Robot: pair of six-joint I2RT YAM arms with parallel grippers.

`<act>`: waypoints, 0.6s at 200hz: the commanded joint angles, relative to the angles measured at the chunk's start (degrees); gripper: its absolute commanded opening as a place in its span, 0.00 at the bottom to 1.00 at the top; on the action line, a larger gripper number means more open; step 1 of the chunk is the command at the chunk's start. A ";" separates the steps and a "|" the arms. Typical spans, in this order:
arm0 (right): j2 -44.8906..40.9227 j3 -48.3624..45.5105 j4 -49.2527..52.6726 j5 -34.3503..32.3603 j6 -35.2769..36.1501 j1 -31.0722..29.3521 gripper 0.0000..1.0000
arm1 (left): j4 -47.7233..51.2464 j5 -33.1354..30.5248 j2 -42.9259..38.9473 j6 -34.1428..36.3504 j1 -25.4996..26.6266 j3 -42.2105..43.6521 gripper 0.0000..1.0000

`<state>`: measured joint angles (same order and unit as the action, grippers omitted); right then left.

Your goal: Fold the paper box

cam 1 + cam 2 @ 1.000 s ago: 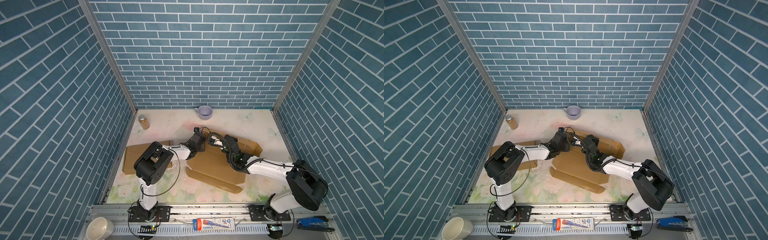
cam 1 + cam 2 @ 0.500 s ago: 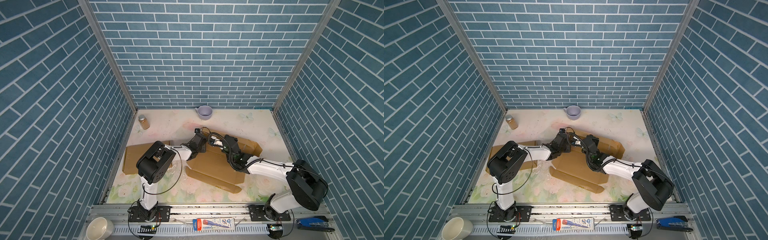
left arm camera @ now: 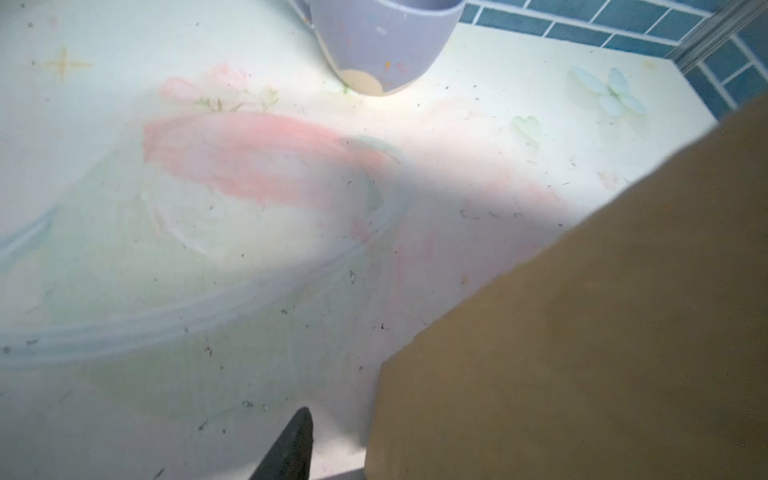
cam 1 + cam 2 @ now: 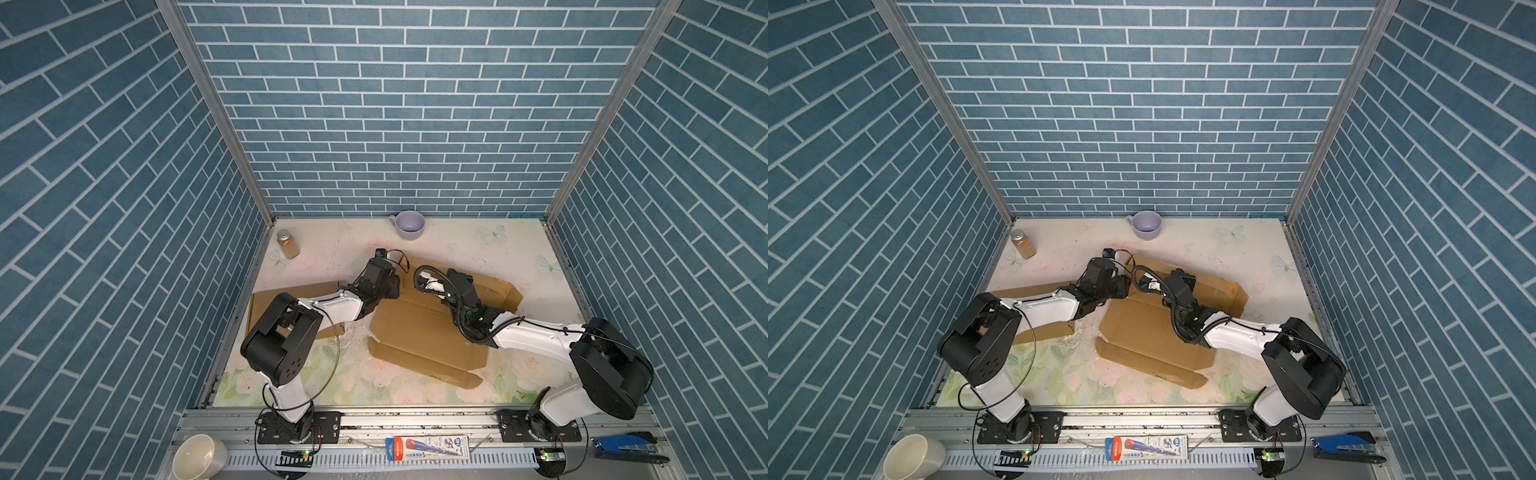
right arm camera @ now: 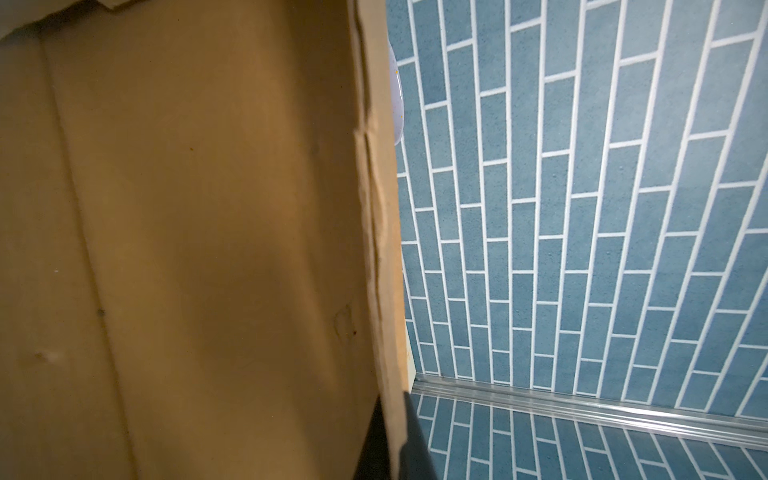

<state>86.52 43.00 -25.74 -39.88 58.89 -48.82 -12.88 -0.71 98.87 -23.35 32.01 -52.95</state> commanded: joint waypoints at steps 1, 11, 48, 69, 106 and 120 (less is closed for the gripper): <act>1.93 -1.96 2.27 0.71 1.19 -0.49 0.00 | -2.73 2.48 -0.79 3.86 -1.07 -2.12 0.49; 2.11 -1.96 2.15 0.65 1.48 -0.64 0.00 | -2.87 2.73 -0.47 4.40 -1.14 -2.80 0.48; 2.81 -1.69 2.13 0.73 1.99 -1.27 0.00 | -3.42 2.48 1.26 5.34 -1.16 -4.71 0.30; 3.43 -1.01 2.25 0.55 2.09 -2.07 0.00 | -5.68 0.68 2.44 4.49 -1.07 -3.65 0.17; 0.40 1.74 11.50 5.10 -6.38 -2.46 0.14 | -10.33 -5.03 2.26 3.87 0.06 -0.42 0.07; -3.04 4.53 20.89 10.81 -15.47 -1.87 0.30 | -11.86 -5.96 1.86 4.25 0.44 0.84 0.04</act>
<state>87.31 44.40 -22.68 -38.85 56.90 -50.28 -18.59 -1.02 100.42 -18.15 32.73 -54.15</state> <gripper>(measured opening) 0.192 0.086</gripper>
